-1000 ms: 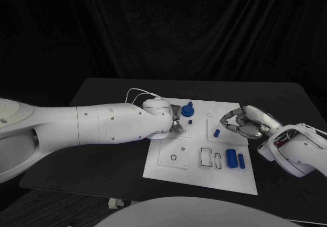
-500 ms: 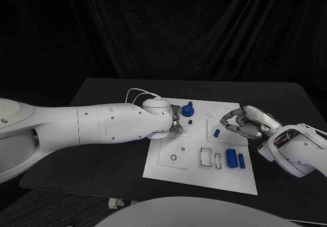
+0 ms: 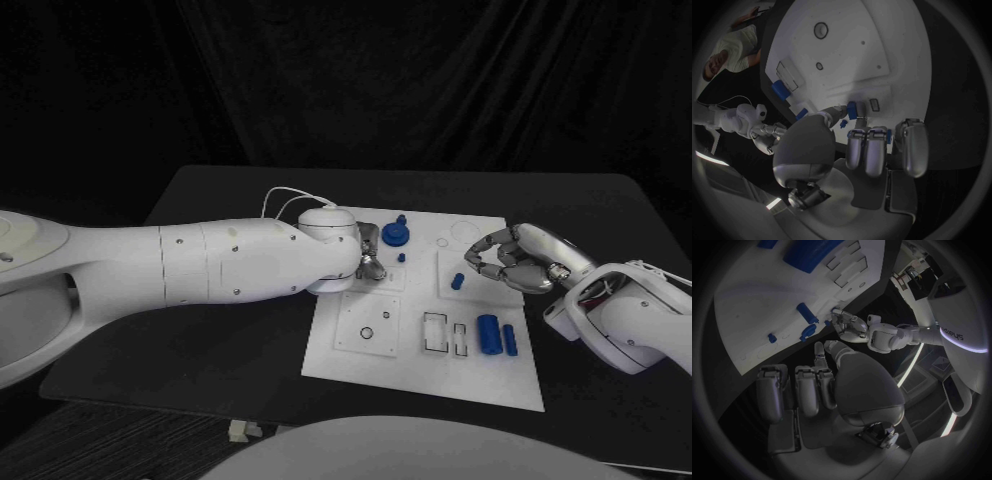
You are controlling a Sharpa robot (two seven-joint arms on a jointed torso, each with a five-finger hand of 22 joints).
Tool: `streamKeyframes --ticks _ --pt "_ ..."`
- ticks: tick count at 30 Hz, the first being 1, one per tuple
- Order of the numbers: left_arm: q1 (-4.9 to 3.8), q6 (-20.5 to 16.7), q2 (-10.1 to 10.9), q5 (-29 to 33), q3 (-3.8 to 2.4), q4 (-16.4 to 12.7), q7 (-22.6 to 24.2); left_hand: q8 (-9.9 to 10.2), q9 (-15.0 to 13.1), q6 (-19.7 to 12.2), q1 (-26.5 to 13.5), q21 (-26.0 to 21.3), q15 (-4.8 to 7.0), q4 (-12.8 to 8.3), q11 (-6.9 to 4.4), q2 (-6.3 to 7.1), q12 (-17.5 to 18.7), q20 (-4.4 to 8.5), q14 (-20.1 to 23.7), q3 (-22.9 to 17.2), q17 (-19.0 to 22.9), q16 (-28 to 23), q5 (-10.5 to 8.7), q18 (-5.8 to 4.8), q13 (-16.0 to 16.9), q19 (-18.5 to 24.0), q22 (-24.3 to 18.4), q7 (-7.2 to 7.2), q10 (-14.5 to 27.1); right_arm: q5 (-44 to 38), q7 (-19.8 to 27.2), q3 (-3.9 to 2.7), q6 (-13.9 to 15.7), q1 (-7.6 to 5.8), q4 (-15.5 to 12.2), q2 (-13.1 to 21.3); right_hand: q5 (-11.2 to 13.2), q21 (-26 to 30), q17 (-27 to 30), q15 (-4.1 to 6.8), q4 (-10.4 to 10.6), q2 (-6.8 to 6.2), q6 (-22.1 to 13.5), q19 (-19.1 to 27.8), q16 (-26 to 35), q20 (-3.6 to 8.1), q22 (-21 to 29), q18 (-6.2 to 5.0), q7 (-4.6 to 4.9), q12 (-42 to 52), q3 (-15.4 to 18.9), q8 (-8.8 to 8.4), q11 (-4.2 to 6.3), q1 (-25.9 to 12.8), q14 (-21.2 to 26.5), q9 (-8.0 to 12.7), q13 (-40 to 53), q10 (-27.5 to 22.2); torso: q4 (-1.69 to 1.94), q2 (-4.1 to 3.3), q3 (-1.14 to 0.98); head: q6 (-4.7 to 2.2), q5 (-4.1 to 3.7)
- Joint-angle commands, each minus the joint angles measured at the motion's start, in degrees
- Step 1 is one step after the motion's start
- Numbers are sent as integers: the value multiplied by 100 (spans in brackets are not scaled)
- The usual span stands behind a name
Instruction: Assemble the parts on the task board
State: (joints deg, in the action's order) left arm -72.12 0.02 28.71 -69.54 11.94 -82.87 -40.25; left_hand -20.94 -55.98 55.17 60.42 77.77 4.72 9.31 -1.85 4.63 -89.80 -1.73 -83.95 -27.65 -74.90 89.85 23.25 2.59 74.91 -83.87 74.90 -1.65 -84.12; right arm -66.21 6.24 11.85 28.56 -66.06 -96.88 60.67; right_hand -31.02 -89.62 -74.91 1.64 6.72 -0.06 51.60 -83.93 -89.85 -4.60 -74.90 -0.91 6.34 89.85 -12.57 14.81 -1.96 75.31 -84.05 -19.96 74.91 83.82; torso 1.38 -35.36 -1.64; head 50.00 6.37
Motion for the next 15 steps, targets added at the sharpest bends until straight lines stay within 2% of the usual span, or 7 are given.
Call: streamKeyframes --ticks 1,3,5,11,15 --pt "52 230 -36 121 23 -28 86 49 16 46 -141 -28 12 197 -15 -11 -20 21 -605 97 -1510 15 -60 1 1509 -180 1155 -45 -588 -3 -90 -2 -29 15 -10 9 -18 45 -1509 -41 -8 -2 5 -539 -15 -48 -1470 61 31 15 -34 -12 -36 75 -595 -4 1509 618 -1 1 -1 0 -21" --pt "53 239 -38 121 23 -22 96 103 58 61 -261 -48 2 437 -3 -25 -20 11 -605 203 -1510 15 -155 4 1509 -177 1152 -57 -588 -3 -88 -2 -31 16 -10 9 -18 45 -1509 -41 -8 -2 5 -539 -15 -48 -1470 61 31 15 -34 -12 -36 75 -595 -4 1509 618 -1 1 -1 0 -22" --pt "54 258 -42 121 23 -14 103 129 75 76 -298 -61 -3 567 2 -29 -20 5 -605 262 -1510 15 -221 5 1509 -175 1150 -62 -588 -3 -86 -2 -34 16 -8 5 -18 45 -1509 -41 -8 -2 5 -539 -15 -48 -1470 61 31 15 -34 -12 -36 75 -595 -4 1509 618 -1 1 -1 0 -23" --pt "56 315 -54 121 23 18 124 156 88 90 -328 -95 -9 712 9 -51 -20 0 -605 326 -1510 15 -284 11 1509 -166 1143 -70 -588 -3 -79 -2 -42 17 -3 -4 -18 45 -1509 -41 -8 -2 5 -539 -15 -48 -1470 61 31 15 -34 -12 -36 75 -595 -4 1509 618 -5 2 -1 0 -22" --pt "57 331 -69 121 23 46 150 184 97 86 -437 -109 -19 748 22 -88 -20 -8 -605 404 -1510 15 -391 13 1509 -163 1142 -85 -588 -3 -75 -2 -49 17 5 -11 -18 45 -1509 -41 -8 -2 5 -539 -15 -48 -1470 61 31 15 -34 -12 -36 75 -595 -4 1509 618 -4 2 1 0 -26"
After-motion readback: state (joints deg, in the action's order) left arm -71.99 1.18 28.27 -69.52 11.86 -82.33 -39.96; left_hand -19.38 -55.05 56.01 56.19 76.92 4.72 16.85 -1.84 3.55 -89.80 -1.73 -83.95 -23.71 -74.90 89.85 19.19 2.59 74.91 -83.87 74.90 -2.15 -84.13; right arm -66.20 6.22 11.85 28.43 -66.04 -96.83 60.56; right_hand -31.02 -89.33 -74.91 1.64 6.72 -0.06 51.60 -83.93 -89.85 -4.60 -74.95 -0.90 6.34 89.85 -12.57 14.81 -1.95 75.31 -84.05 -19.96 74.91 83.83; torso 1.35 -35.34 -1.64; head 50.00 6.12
